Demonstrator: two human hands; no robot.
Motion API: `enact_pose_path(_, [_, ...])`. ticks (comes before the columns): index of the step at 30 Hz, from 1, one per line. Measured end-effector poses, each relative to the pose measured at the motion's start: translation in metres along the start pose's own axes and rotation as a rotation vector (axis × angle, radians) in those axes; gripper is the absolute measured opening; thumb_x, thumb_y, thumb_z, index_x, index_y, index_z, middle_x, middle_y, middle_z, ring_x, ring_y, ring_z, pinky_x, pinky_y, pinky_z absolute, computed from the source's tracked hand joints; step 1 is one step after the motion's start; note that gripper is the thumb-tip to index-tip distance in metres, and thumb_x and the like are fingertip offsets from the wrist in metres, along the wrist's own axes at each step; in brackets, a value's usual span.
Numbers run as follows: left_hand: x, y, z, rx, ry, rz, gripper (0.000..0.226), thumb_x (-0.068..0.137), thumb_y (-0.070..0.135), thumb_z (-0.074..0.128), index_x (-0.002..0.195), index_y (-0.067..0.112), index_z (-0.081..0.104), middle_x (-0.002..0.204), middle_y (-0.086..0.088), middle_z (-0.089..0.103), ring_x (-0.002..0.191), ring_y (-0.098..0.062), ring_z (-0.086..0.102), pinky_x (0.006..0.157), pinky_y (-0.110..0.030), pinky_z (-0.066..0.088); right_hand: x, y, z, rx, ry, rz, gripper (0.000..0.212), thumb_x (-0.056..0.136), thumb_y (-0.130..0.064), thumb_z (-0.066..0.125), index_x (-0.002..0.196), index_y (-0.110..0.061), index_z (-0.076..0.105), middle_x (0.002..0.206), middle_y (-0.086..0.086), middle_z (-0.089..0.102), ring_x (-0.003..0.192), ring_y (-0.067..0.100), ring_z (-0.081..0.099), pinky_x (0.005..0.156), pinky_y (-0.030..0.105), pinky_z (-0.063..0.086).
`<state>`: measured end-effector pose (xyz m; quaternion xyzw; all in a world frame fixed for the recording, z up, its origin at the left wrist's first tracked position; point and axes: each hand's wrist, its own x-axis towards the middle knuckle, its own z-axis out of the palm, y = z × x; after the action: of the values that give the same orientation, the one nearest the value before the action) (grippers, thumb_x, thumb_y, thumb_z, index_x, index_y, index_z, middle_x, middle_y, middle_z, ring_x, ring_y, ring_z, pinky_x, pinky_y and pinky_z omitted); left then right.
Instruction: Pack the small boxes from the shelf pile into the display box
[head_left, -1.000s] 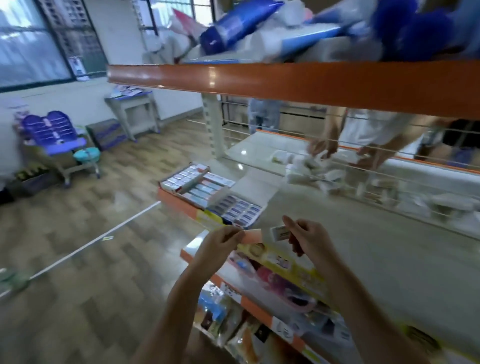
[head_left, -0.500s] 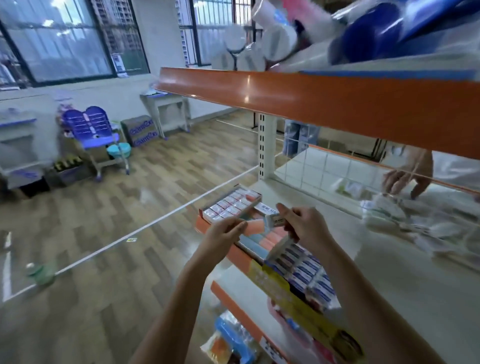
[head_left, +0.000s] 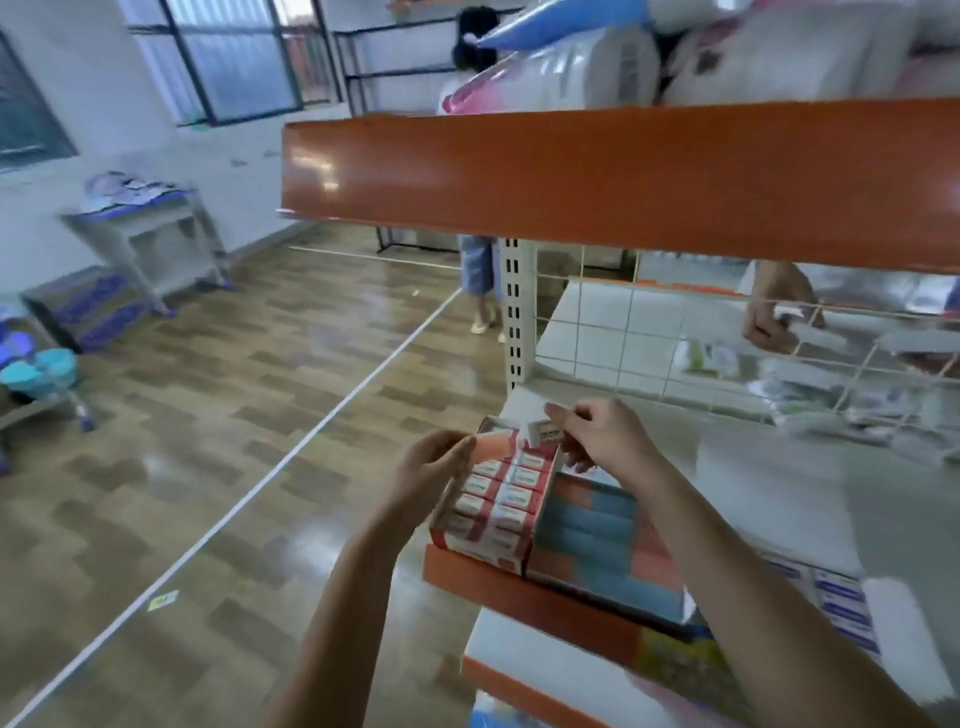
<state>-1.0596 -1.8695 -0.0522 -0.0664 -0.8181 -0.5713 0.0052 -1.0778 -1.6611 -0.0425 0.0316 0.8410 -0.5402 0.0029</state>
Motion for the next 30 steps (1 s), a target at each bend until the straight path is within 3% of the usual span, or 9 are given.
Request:
enact_pose_path(2, [0.016,-0.009,-0.012,0.009,-0.033,0.013,0.013,0.093,0.009,0.054,0.092,0.008,0.067,0.067,0.006,0.059,0.05,0.005,0.049,0.05,-0.007,0.036,0.009,-0.006,0.011,-0.125,0.058,-0.008,0.034,0.089,-0.038,0.06,0.073,-0.009,0.06,0.063,0.003,0.066,0.048,0.012,0.062,0.045,0.021,0.046])
enact_pose_path(6, [0.04,-0.029,-0.025,-0.007,-0.099,0.032,0.016,0.092,0.016,0.056,0.085,0.026,0.065,0.068,0.012,0.062,0.055,0.004,0.051,0.051,-0.008,0.037,0.022,-0.013,0.032,-0.36,0.162,-0.071,0.031,0.09,-0.043,0.055,0.087,-0.013,0.061,0.076,-0.001,0.066,0.067,0.015,0.062,0.061,0.03,0.049])
enact_pose_path(9, [0.051,-0.039,-0.029,-0.032,-0.122,0.049,0.019,0.092,0.018,0.057,0.082,0.033,0.064,0.064,0.014,0.064,0.056,0.007,0.052,0.051,-0.007,0.039,0.029,-0.015,0.046,-0.457,0.221,-0.099,0.027,0.09,-0.043,0.055,0.088,-0.017,0.06,0.075,-0.005,0.061,0.063,0.01,0.056,0.052,0.023,0.04])
enact_pose_path(12, [0.059,-0.047,-0.031,-0.058,-0.142,0.053,0.018,0.092,0.019,0.057,0.083,0.033,0.064,0.065,0.02,0.065,0.057,0.008,0.053,0.051,-0.006,0.039,0.033,-0.013,0.056,-0.531,0.234,-0.112,0.028,0.09,-0.042,0.055,0.087,-0.015,0.061,0.076,-0.005,0.057,0.062,0.01,0.055,0.05,0.019,0.033])
enact_pose_path(18, [0.063,-0.06,-0.037,-0.046,-0.159,0.066,0.018,0.091,0.021,0.058,0.082,0.035,0.065,0.067,0.02,0.065,0.058,0.006,0.054,0.052,-0.007,0.04,0.035,-0.007,0.073,-0.581,0.249,-0.077,0.031,0.09,-0.042,0.056,0.09,-0.012,0.061,0.082,-0.001,0.057,0.069,0.014,0.057,0.061,0.026,0.048])
enact_pose_path(25, [0.062,-0.065,-0.039,-0.057,-0.194,0.073,0.015,0.091,0.022,0.057,0.086,0.033,0.067,0.066,0.019,0.065,0.057,0.008,0.053,0.05,-0.006,0.038,0.042,-0.002,0.081,-0.673,0.369,-0.187,0.024,0.09,-0.038,0.057,0.088,-0.014,0.055,0.08,-0.004,0.053,0.071,0.011,0.046,0.057,0.022,0.031])
enact_pose_path(30, [0.064,-0.067,-0.037,-0.049,-0.204,0.085,0.016,0.091,0.022,0.058,0.085,0.034,0.066,0.065,0.02,0.065,0.057,0.007,0.054,0.05,-0.007,0.039,0.042,0.001,0.084,-0.699,0.361,-0.241,0.016,0.09,-0.031,0.058,0.085,-0.017,0.053,0.087,-0.007,0.05,0.084,0.011,0.047,0.064,0.022,0.035])
